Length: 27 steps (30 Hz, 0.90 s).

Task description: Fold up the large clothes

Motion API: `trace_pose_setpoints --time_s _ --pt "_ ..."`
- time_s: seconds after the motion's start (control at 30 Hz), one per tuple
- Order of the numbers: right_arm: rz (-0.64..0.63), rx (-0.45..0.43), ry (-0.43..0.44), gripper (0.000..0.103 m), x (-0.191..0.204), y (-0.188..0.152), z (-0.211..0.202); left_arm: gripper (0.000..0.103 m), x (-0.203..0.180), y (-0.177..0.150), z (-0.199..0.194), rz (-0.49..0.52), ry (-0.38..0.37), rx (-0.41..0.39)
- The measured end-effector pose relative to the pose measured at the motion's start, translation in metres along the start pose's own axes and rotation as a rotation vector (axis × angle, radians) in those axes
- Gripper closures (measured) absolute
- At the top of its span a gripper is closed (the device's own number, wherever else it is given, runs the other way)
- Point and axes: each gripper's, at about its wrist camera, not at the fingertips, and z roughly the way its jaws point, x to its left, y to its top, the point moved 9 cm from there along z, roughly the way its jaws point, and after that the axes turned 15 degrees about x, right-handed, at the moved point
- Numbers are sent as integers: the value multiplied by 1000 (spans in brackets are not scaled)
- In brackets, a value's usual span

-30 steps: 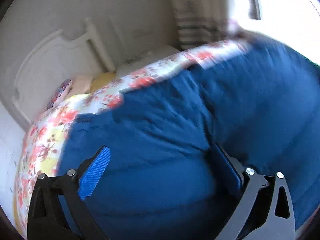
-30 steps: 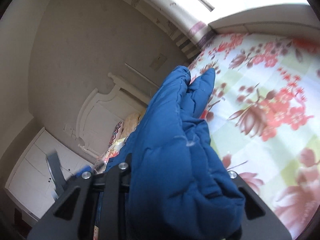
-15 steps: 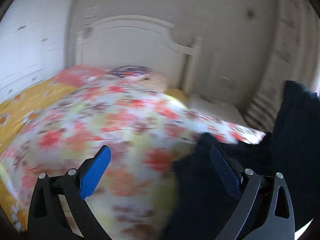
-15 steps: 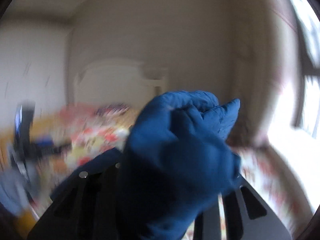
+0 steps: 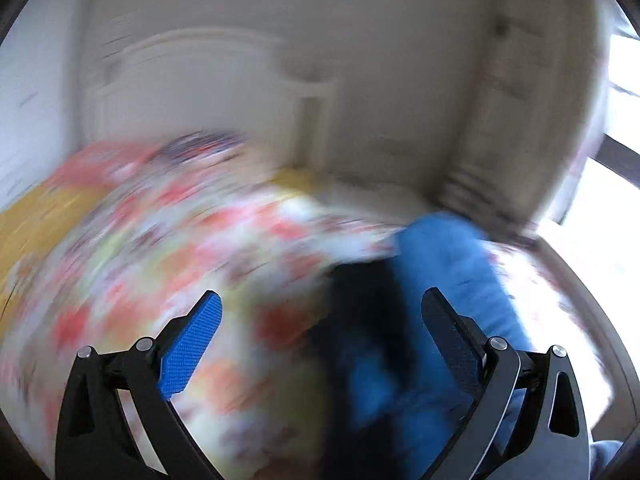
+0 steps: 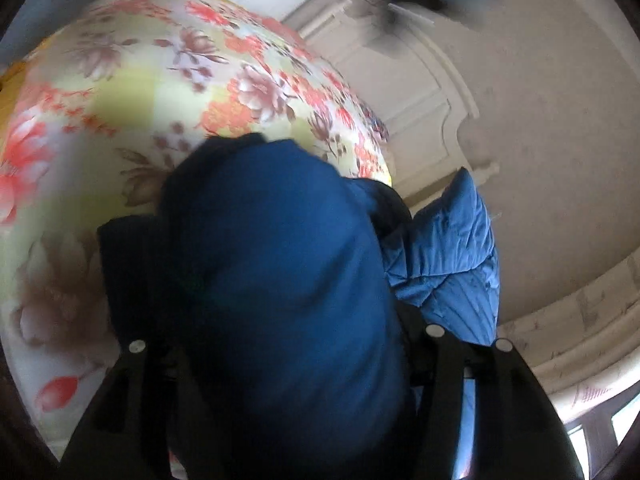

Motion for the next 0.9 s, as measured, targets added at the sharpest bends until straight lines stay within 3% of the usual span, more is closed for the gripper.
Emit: trace_pose_setpoints --time_s 0.1,0.2,0.27,0.37,0.43,0.5,0.63,0.67,0.77,0.9 --pt "6 -13 -12 50 3 1 -5 5 -74 43 26 221 -31 28" --pt "16 -29 2 50 2 -2 -6 5 -113 59 68 329 -28 103" --pt "28 -42 20 50 3 -5 -11 5 -122 62 110 378 14 159" --pt "45 -72 88 43 3 -10 -18 4 -94 41 177 308 11 317" --pt "51 -102 188 34 3 -17 -29 4 -71 21 206 254 -71 391" --pt "79 -144 353 31 -6 -25 -50 4 -54 17 210 195 -96 406" --pt "321 -238 687 34 -58 -45 -84 4 -48 13 208 236 -9 395" --pt "397 -254 718 34 -77 -48 -85 4 -49 13 208 235 -4 391" --pt "451 -209 661 39 -95 -48 -72 4 -44 14 209 222 -1 371" --pt "397 -62 663 42 -49 -31 -32 4 -34 12 204 174 -37 338"
